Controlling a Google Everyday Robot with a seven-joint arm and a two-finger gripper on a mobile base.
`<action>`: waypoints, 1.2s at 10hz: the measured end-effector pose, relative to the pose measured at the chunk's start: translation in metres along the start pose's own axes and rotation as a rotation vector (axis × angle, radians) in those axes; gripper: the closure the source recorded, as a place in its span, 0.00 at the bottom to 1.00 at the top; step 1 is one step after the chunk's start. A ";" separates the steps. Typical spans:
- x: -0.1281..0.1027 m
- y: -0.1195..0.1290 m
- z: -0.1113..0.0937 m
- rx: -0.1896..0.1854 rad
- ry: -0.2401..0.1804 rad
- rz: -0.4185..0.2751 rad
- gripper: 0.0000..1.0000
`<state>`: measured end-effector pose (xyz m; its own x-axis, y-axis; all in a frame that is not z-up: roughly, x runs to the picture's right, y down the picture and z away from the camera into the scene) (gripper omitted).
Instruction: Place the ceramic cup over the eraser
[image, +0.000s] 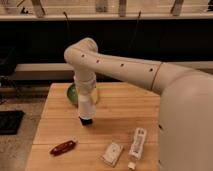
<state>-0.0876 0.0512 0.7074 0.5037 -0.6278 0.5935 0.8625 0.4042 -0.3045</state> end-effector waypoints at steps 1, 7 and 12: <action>-0.003 -0.001 0.003 0.009 0.002 -0.014 0.98; -0.010 -0.003 0.032 0.008 0.020 -0.060 0.98; 0.003 0.004 0.060 -0.020 0.039 -0.056 0.96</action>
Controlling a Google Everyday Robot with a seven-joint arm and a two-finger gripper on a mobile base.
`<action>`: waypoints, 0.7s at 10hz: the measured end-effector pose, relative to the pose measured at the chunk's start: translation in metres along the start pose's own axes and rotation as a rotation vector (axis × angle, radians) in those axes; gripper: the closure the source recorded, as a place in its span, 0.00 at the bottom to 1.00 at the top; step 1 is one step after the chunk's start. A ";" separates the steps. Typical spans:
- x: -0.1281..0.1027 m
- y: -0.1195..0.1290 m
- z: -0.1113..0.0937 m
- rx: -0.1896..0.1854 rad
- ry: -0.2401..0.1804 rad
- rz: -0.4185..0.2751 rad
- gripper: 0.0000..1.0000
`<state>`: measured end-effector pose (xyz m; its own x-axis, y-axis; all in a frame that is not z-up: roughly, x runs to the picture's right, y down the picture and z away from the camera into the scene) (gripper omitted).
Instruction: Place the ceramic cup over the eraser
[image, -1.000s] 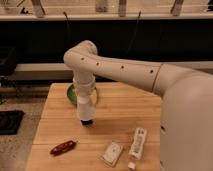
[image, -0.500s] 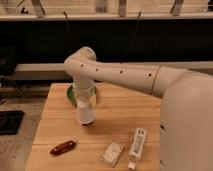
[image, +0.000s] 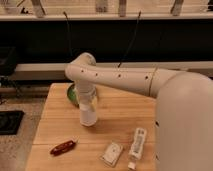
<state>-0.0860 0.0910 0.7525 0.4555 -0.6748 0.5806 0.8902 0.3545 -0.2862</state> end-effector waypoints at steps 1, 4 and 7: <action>0.002 0.001 0.006 -0.009 0.004 0.003 0.88; 0.005 0.002 0.020 -0.029 0.012 0.012 0.58; 0.009 0.005 0.029 -0.031 0.045 0.040 0.27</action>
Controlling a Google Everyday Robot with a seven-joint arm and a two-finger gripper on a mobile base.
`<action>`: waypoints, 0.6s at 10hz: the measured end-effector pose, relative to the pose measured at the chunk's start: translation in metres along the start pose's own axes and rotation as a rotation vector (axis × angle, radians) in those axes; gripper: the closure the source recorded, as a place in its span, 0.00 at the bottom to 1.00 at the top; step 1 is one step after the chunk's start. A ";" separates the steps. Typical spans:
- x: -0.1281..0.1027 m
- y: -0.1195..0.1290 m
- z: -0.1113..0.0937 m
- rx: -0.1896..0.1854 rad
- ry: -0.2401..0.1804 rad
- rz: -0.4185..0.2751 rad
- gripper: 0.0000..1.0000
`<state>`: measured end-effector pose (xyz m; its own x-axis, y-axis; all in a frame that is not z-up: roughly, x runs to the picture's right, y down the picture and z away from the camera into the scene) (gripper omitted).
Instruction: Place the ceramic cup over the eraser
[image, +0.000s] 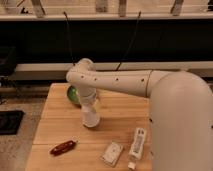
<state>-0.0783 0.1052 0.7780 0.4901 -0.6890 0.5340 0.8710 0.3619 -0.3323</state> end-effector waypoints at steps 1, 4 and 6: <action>0.000 0.000 0.003 -0.002 0.006 0.003 0.22; 0.001 0.000 0.009 -0.009 0.015 0.008 0.20; 0.002 0.001 0.009 -0.010 0.019 0.011 0.20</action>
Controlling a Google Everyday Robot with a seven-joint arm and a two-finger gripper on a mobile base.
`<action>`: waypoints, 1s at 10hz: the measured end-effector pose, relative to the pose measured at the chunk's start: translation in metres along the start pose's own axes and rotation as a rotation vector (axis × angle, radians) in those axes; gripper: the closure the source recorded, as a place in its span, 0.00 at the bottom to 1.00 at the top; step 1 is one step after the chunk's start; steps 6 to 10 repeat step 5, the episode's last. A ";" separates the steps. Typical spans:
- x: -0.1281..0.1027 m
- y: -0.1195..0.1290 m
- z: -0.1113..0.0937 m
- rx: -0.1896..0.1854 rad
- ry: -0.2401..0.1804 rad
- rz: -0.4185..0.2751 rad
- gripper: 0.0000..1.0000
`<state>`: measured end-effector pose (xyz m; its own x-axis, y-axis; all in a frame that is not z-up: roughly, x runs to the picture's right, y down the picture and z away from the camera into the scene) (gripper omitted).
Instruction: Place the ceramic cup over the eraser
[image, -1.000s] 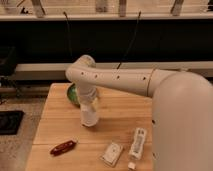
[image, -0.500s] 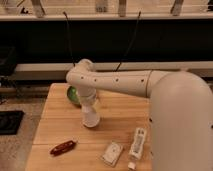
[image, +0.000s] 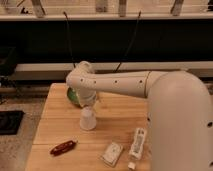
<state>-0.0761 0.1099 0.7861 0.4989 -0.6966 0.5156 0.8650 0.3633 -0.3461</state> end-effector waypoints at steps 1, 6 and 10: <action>0.001 0.000 -0.001 0.002 0.001 0.002 0.20; 0.002 -0.001 -0.018 0.004 -0.002 -0.005 0.41; 0.002 -0.001 -0.018 0.004 -0.002 -0.005 0.41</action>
